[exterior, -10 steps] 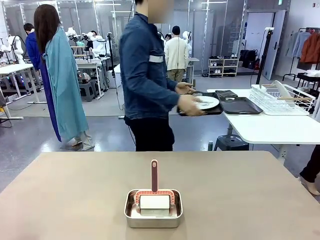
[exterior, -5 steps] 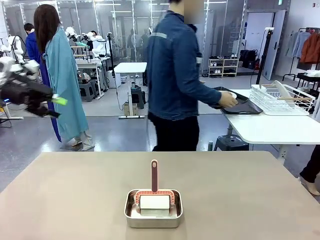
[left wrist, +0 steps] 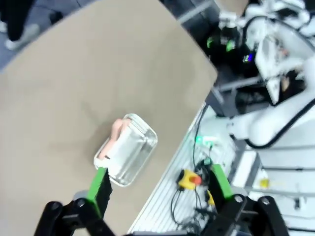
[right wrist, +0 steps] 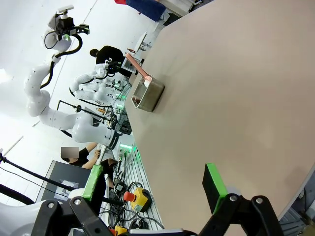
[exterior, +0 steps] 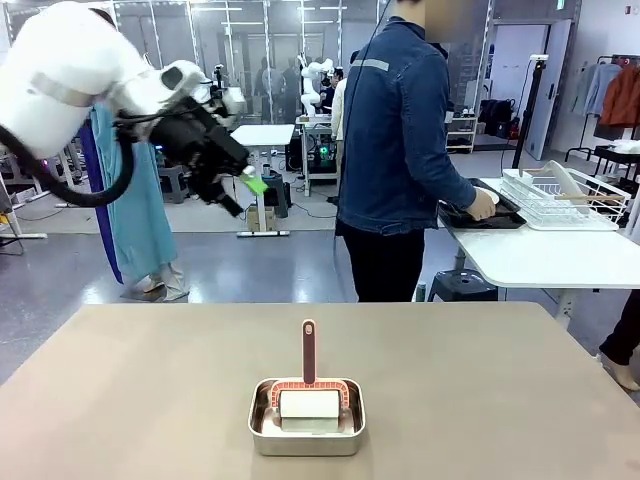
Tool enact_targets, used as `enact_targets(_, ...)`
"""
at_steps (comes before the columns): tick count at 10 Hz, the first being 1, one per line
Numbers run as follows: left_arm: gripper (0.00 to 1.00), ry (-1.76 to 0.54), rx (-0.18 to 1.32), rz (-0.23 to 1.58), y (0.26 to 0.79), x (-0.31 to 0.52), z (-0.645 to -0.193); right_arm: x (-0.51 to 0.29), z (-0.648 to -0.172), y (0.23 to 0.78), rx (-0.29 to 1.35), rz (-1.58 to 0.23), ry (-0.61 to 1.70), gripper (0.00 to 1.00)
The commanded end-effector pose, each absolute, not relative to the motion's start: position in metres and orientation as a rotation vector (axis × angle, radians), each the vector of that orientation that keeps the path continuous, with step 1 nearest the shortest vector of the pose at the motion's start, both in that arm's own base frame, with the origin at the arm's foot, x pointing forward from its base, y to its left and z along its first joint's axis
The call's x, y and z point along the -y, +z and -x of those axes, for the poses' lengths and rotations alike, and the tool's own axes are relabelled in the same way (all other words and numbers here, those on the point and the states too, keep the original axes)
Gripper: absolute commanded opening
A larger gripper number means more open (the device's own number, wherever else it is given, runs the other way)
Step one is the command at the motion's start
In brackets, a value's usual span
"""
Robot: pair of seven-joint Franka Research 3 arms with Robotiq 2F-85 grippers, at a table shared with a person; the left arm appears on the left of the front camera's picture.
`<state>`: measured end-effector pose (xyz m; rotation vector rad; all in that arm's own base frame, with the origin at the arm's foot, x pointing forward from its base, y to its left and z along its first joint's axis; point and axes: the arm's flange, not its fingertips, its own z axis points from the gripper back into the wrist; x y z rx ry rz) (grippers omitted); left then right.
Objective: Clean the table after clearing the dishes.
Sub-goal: When the right (or left) Handle tray is removed, use the right hand (or left hand) to clean the right (or left) side of the table with the Lint Roller.
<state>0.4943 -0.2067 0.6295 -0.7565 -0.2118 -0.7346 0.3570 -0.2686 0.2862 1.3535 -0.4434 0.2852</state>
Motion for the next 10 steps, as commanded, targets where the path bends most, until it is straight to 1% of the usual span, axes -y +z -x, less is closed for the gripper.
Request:
enact_targets(1,1.0,-0.87,0.121,0.673,0.637,0.227,-0.521,0.267,-0.355,0.29,0.434,-1.337,0.288,1.0)
enact_targets(4,1.0,-1.116,0.101,0.523,0.621,0.272,-0.535,0.267,-0.355,0.29,0.434,-1.337,0.288,1.0)
enact_targets(5,1.0,-1.24,0.08,0.447,0.61,0.284,-0.536,0.267,-0.355,0.29,0.434,-1.337,0.288,1.0)
enact_targets(6,1.0,-1.305,0.108,0.435,0.599,0.297,-0.536,0.267,-0.355,0.29,0.434,-1.337,0.288,1.0)
enact_targets(7,1.0,-1.391,0.12,0.362,0.586,0.311,-0.534,0.267,-0.355,0.29,0.434,-1.337,0.288,1.0)
enact_targets(8,1.0,-1.443,0.134,0.361,0.582,0.327,-0.526,0.267,-0.355,0.29,0.434,-1.337,0.288,1.0)
enact_targets(10,1.0,-1.588,0.16,0.298,0.571,0.342,-0.508,0.267,-0.355,0.29,0.434,-1.337,0.288,1.0)
